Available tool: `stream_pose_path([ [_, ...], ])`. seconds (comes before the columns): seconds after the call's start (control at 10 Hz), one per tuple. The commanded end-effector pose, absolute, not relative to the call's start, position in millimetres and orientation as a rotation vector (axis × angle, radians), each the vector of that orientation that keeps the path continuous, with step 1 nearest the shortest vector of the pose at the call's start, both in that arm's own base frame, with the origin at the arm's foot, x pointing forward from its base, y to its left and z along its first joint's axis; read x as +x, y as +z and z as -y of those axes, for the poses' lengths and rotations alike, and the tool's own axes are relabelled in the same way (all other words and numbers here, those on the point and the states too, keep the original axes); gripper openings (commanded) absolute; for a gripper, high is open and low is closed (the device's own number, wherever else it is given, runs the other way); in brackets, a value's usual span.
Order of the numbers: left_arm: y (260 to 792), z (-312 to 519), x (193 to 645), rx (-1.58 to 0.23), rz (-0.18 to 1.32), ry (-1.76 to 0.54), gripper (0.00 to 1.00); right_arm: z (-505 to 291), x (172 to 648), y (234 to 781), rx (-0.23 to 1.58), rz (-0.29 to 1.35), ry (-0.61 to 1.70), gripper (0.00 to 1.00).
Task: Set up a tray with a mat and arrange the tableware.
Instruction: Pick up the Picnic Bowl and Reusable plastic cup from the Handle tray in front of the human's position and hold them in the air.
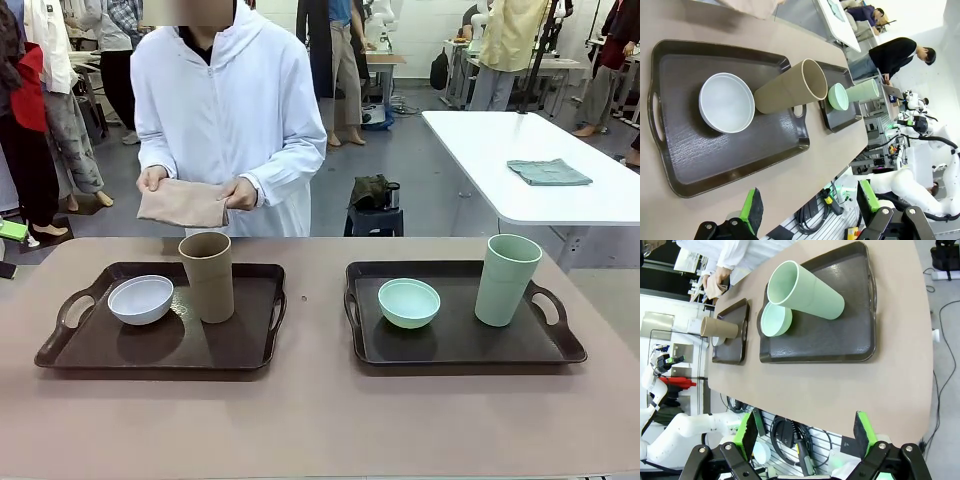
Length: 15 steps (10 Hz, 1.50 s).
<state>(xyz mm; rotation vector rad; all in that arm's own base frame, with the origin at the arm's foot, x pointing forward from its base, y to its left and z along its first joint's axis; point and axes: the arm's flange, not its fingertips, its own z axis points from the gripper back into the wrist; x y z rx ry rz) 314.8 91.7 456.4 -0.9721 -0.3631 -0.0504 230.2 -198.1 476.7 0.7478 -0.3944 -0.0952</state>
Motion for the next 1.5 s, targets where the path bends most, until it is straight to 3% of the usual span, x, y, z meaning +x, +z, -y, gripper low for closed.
stream_pose_path([
  [0.0, 454.9, -93.4, 317.0, -0.990, 0.388, -0.069, 1.00, 198.1, 230.6, 476.3, 0.772, 0.408, -0.082, 1.00],
  [1.4, 454.9, -93.4, 317.0, -0.990, 0.388, -0.069, 1.00, 198.1, 230.6, 476.3, 0.772, 0.408, -0.082, 1.00],
])
